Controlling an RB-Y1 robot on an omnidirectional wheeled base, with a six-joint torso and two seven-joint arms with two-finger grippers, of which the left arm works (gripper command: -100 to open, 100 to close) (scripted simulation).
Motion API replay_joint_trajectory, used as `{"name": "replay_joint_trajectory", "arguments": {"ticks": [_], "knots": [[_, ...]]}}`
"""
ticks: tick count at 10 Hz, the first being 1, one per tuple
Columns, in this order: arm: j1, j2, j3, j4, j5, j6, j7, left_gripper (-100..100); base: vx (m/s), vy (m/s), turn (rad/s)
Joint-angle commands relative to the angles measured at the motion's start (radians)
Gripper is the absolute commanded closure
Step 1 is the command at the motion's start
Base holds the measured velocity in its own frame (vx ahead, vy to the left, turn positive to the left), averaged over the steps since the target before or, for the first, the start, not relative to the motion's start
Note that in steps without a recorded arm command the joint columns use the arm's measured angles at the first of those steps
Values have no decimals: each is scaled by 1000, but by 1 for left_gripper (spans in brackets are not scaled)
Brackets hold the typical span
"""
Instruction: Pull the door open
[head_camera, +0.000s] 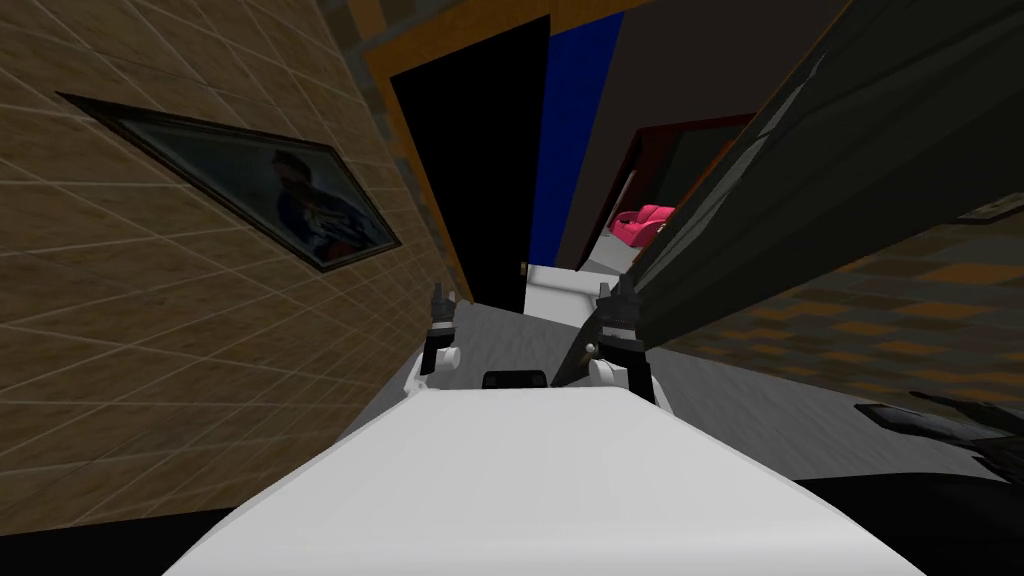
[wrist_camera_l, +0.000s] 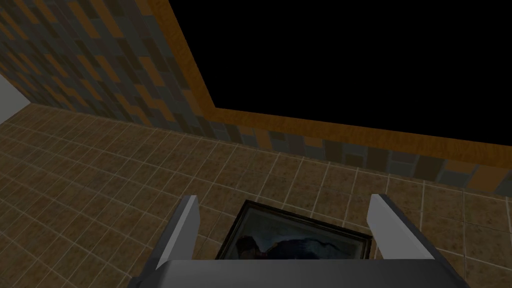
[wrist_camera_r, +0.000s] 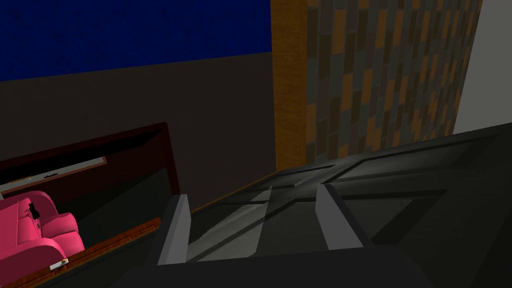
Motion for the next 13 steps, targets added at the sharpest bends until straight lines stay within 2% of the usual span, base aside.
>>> {"name": "replay_joint_trajectory", "arguments": {"ticks": [1, 4, 5, 8, 9, 12, 13], "knots": [[-17, 4, 5, 45, 6, -10, -7, -100, 56, 12, -66], [-61, 9, 17, 139, 22, -39, -26, -100, 84, 11, -112], [-61, 9, 17, 150, 22, -39, -26, -100, 73, 17, -29], [-105, 13, 29, 252, 38, -69, -45, -100, 73, 14, -98], [-105, 13, 29, 258, 38, -69, -45, -100, 65, 23, -34], [-151, 14, 42, 355, 54, -99, -65, -100, 80, 17, -113], [-151, 14, 42, 369, 54, -99, -65, -100, 60, 18, -41]]}}
